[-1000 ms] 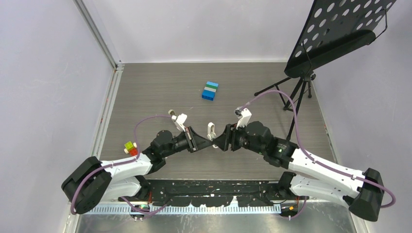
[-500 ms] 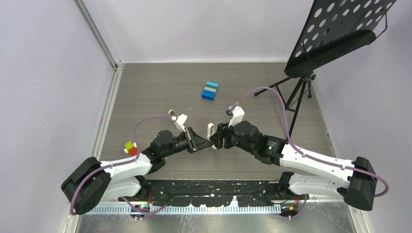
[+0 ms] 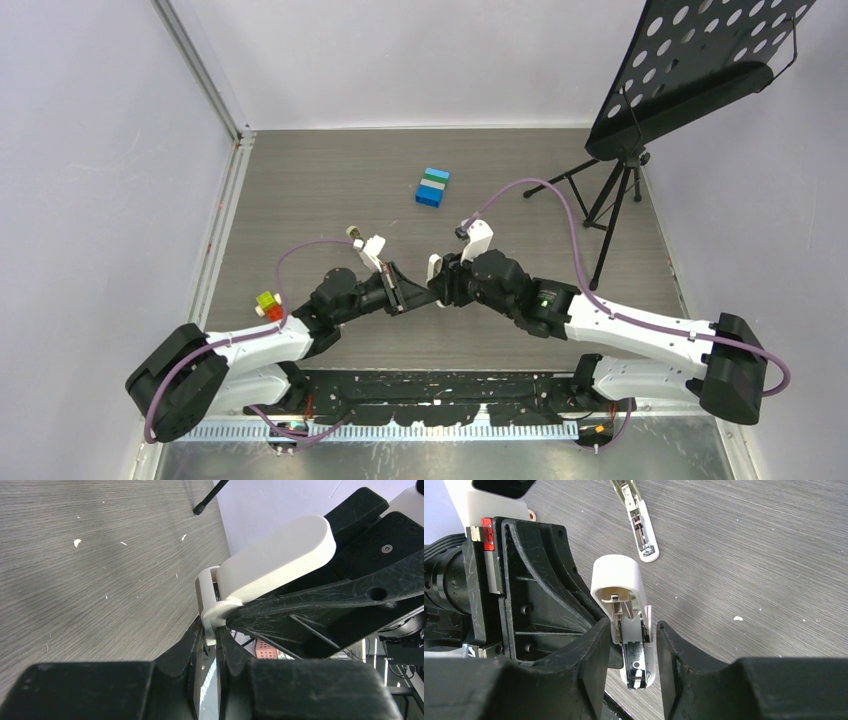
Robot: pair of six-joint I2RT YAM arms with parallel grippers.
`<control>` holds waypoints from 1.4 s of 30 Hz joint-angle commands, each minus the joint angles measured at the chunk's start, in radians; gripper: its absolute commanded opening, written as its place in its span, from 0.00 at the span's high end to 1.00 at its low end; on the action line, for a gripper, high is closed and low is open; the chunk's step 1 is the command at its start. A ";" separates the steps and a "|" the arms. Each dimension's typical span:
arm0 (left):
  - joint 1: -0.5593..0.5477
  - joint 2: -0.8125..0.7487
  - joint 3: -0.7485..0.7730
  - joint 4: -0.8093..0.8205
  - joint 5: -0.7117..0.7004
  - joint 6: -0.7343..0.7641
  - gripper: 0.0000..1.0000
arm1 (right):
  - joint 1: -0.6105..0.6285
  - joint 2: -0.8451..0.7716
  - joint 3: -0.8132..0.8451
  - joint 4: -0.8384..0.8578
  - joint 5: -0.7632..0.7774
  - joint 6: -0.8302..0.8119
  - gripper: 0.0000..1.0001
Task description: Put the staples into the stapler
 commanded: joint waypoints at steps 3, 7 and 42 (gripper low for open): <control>-0.005 -0.016 0.057 0.031 0.033 0.009 1.00 | 0.007 0.022 0.039 0.056 0.026 -0.016 0.63; -0.005 -0.025 0.056 0.008 0.028 0.012 1.00 | 0.007 0.026 0.042 0.053 0.027 -0.026 0.74; 0.014 -0.660 0.628 -1.593 -0.852 0.820 0.03 | -0.176 0.617 0.427 -0.007 -0.072 -0.304 0.94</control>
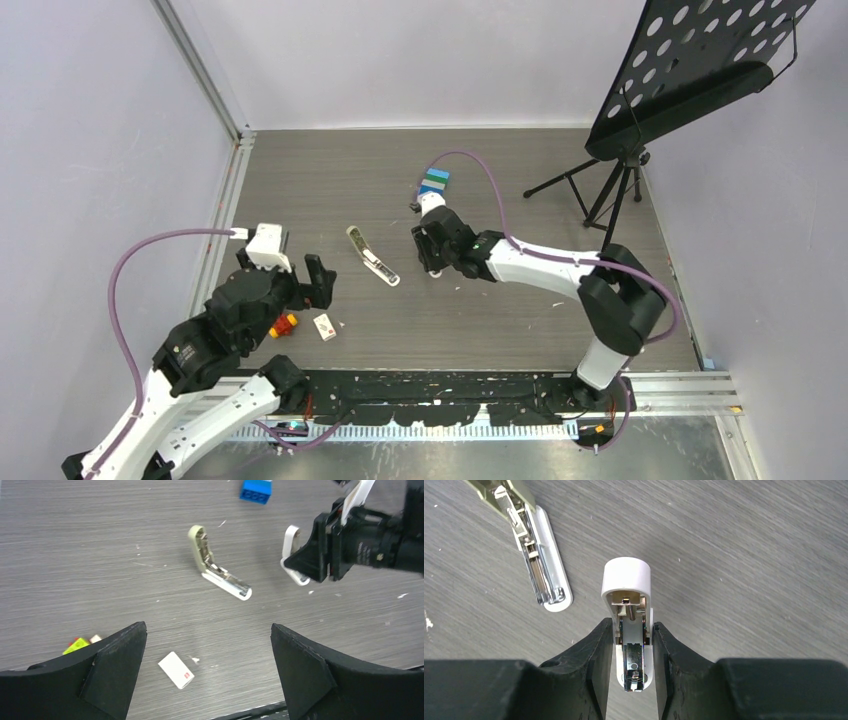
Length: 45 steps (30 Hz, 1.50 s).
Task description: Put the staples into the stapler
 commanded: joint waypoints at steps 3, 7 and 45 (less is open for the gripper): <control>0.005 -0.029 -0.091 0.033 -0.090 0.100 0.03 | -0.007 0.123 0.135 0.046 -0.033 -0.067 0.94; 0.005 -0.019 -0.098 0.029 -0.132 0.117 0.02 | -0.008 0.193 0.170 0.044 -0.034 -0.086 0.93; 0.132 0.307 -0.190 -0.131 -0.072 -0.499 0.00 | -0.008 -0.349 -0.171 0.044 0.238 0.028 0.37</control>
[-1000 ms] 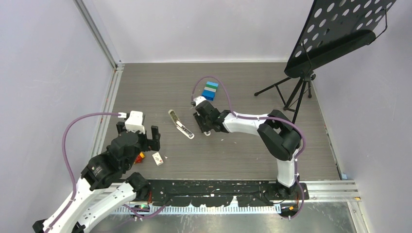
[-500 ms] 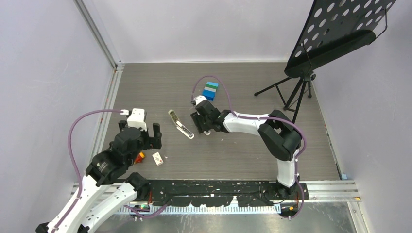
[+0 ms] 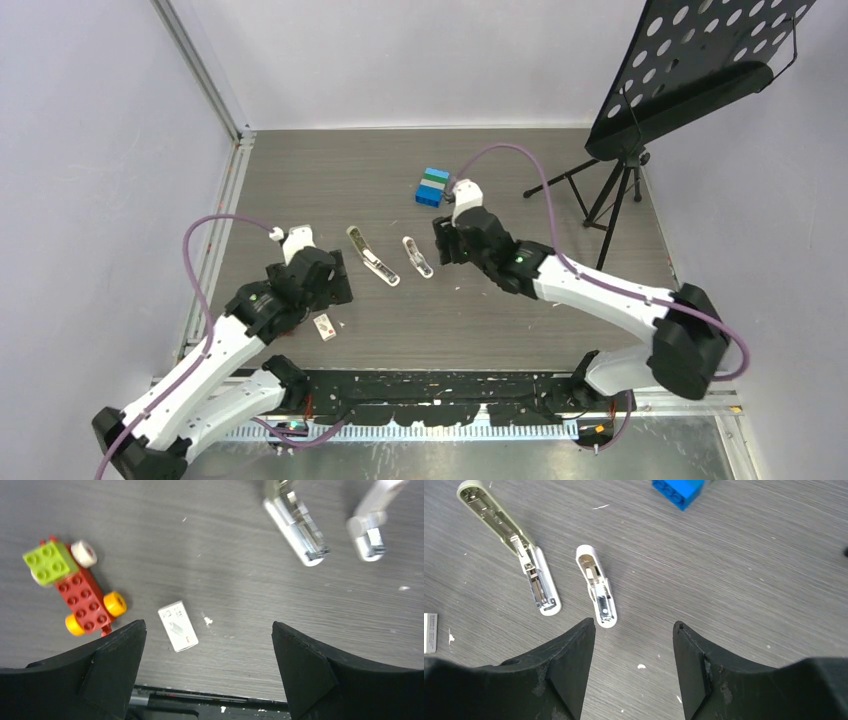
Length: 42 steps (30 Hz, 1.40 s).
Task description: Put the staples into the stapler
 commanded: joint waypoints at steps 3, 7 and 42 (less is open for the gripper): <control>0.007 0.067 -0.073 -0.110 -0.073 -0.287 0.03 | 0.000 -0.172 -0.174 0.087 0.149 0.075 0.37; 0.006 0.048 -0.152 -0.073 -0.089 -0.373 0.11 | -0.002 -0.248 -0.251 0.170 0.215 0.090 0.35; 0.007 0.109 -0.409 0.228 0.023 -0.540 0.54 | -0.017 -0.286 -0.311 0.220 0.273 0.113 0.34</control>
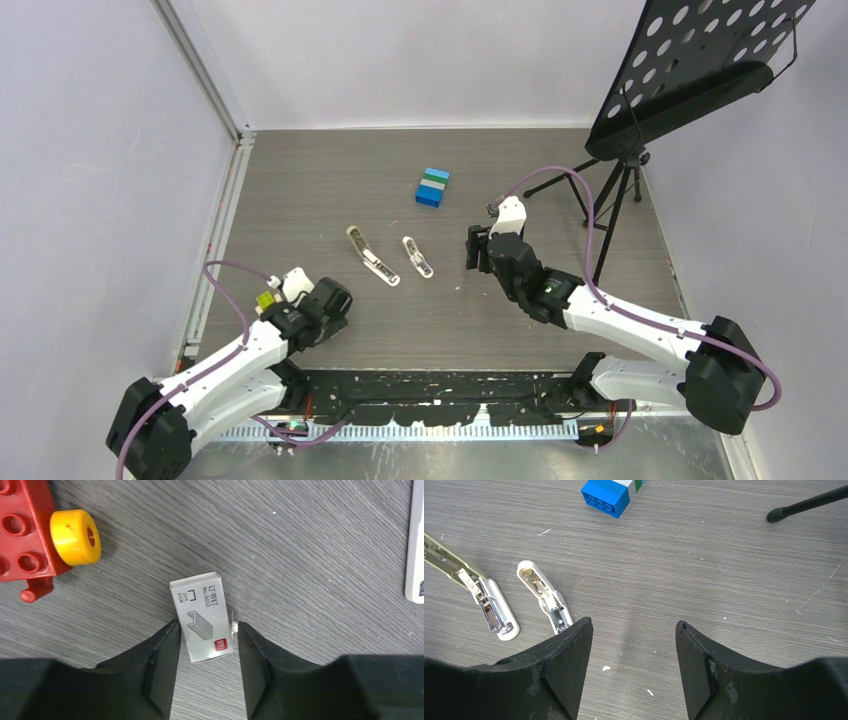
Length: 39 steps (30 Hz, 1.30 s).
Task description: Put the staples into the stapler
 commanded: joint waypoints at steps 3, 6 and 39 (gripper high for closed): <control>0.004 0.025 -0.015 0.082 0.048 -0.013 0.61 | -0.003 -0.006 0.010 0.045 0.031 0.017 0.34; 0.004 0.052 -0.010 0.108 0.078 -0.008 0.67 | -0.003 -0.009 0.010 0.045 0.032 0.017 0.34; -0.203 0.528 0.172 0.502 0.347 -0.195 0.42 | -0.003 0.000 0.018 0.033 0.034 0.013 0.34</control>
